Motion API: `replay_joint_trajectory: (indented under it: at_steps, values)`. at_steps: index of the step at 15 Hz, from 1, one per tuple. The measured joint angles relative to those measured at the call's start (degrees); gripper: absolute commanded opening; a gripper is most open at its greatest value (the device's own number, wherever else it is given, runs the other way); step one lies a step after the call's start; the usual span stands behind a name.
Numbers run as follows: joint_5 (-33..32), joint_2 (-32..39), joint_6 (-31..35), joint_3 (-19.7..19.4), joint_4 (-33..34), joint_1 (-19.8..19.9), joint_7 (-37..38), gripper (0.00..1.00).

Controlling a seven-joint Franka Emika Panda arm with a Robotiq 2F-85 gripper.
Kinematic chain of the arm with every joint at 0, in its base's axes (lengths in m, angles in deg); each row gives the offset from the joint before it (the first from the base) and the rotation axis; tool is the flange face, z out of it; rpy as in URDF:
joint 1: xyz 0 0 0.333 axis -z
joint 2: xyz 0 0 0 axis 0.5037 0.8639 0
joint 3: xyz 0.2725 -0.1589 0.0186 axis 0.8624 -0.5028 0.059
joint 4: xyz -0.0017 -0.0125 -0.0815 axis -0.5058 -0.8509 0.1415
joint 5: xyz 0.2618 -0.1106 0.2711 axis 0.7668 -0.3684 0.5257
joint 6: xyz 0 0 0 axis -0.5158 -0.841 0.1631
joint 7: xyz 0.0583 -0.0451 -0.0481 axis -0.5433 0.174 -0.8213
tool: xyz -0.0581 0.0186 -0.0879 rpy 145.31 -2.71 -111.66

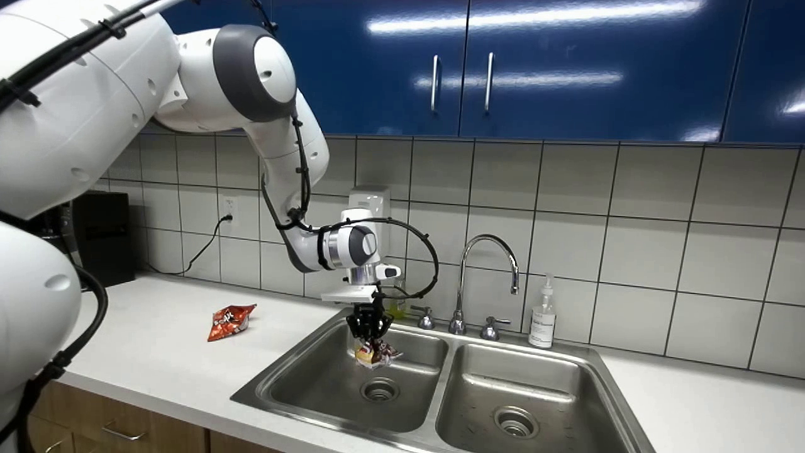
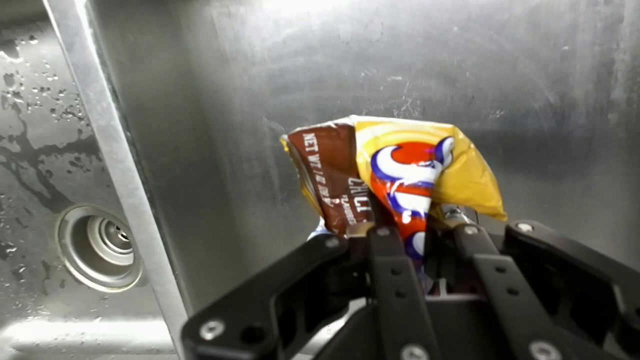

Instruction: Remove the packet from the sink

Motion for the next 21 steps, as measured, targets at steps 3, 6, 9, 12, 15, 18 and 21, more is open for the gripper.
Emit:
replay_joint_trajectory:
  at_steps: [3, 6, 9, 12, 15, 18, 21]
  values:
    - [-2.0, -5.6, 0.1, 0.6, -6.9, 0.0, -1.4, 0.02]
    - [-3.9, -10.4, 0.5, 1.7, -12.4, -0.4, -2.2, 0.02]
    - [-6.2, -14.7, 1.6, 3.2, -17.5, -1.8, -2.4, 0.02]
    - [-8.7, -19.1, 3.1, 4.9, -22.6, -4.2, -2.4, 0.02]
    - [-10.4, -23.0, 4.3, 7.1, -27.4, -6.4, -2.4, 0.02]
    - [-11.1, -26.0, 4.9, 9.5, -31.4, -8.3, -2.4, 0.02]
    - [-11.9, -27.8, 5.1, 11.8, -33.6, -10.0, -1.8, 0.02]
